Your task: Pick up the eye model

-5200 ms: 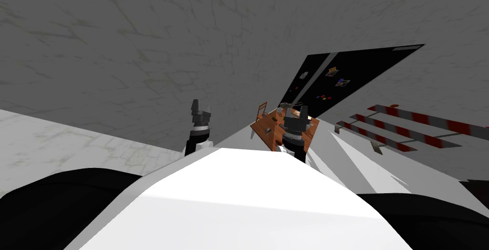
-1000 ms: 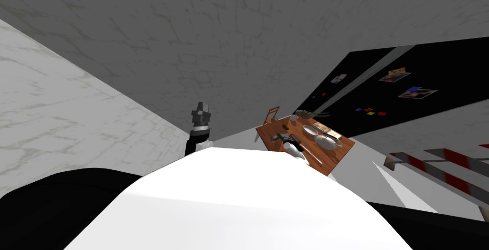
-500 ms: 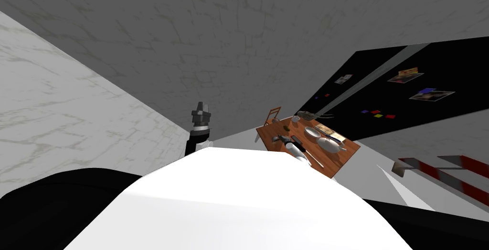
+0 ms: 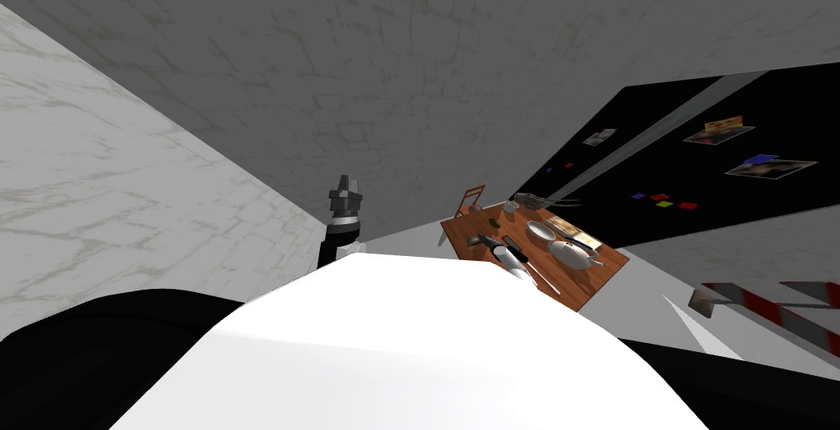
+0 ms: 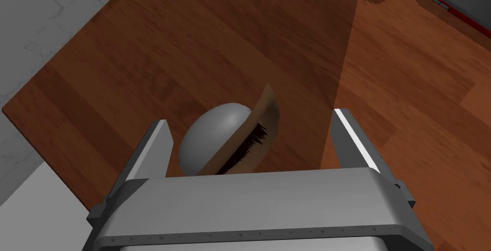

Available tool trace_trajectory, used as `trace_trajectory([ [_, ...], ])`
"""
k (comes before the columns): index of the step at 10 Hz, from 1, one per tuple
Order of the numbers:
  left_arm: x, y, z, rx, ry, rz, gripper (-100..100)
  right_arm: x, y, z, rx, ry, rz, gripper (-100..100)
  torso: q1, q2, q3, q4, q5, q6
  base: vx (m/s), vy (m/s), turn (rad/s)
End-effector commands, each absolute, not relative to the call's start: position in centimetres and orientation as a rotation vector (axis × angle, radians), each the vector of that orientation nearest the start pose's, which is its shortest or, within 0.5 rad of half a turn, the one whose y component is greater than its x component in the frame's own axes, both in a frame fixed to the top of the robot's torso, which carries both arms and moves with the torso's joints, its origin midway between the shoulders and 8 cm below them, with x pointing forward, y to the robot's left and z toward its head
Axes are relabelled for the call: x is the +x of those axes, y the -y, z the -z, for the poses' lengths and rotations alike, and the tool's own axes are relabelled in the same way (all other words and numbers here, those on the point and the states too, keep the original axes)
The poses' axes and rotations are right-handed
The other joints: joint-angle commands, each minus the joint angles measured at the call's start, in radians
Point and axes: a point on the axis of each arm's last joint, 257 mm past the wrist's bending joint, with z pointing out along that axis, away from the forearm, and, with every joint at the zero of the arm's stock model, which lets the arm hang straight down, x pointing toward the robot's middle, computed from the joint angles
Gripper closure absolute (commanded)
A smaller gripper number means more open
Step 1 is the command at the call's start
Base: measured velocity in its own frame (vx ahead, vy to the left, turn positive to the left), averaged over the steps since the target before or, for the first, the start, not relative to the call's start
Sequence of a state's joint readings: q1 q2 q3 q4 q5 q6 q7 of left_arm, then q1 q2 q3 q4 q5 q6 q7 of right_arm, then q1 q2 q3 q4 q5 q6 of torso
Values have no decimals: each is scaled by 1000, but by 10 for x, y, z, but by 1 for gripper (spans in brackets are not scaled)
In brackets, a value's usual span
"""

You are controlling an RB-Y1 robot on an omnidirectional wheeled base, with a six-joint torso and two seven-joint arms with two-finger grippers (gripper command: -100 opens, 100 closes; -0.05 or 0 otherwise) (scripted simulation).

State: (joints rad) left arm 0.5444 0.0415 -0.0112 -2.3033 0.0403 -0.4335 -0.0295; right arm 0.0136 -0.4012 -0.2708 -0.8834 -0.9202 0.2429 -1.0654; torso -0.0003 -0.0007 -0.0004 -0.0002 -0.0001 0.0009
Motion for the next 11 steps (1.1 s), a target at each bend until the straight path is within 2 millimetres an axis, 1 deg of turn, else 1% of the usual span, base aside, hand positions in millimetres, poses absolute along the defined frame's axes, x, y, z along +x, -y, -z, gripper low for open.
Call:
trace_trajectory([
  [1,347,-282,-7,-711,-688,1279,0,367,528,508,-2895,-762,1233,-100,0,0,0,0,0,0,9,-9,71],
  [2,347,-282,-7,-711,-688,1279,0,358,529,515,-2899,-786,1202,-100,0,0,0,0,0,0,11,-15,55],
  [3,347,-282,-7,-711,-688,1279,0,355,530,521,-2844,-893,1145,-100,0,0,0,0,0,0,14,-24,78],
  [4,347,-282,-7,-711,-688,1279,0,348,531,527,-2852,-906,1121,-100,-1,-1,0,0,0,0,13,-21,40],
  [5,347,-282,-7,-711,-688,1279,0,350,531,527,-2787,-995,1085,-100,-1,0,0,0,0,0,11,-18,70],
  [6,347,-282,-7,-711,-688,1279,0,340,531,534,-2797,-1013,1053,-100,-1,0,0,0,0,0,10,-15,45],
  [7,347,-282,-7,-711,-688,1279,0,340,531,535,-2797,-1014,1051,-100,0,0,0,0,0,0,3,-7,-9],
  [8,347,-282,-7,-711,-688,1279,0,342,531,534,-2731,-1096,1019,-100,0,0,0,0,0,0,2,-12,56],
  [9,347,-282,-7,-711,-688,1279,0,332,531,542,-2739,-1116,985,-100,0,0,0,0,0,0,8,-16,54],
  [10,347,-282,-7,-711,-688,1279,0,334,530,541,-2673,-1193,951,-100,0,0,0,0,0,0,9,-20,72],
  [11,347,-282,-7,-711,-688,1279,0,326,530,547,-2679,-1209,925,-100,-1,0,0,0,0,0,8,-18,34],
])
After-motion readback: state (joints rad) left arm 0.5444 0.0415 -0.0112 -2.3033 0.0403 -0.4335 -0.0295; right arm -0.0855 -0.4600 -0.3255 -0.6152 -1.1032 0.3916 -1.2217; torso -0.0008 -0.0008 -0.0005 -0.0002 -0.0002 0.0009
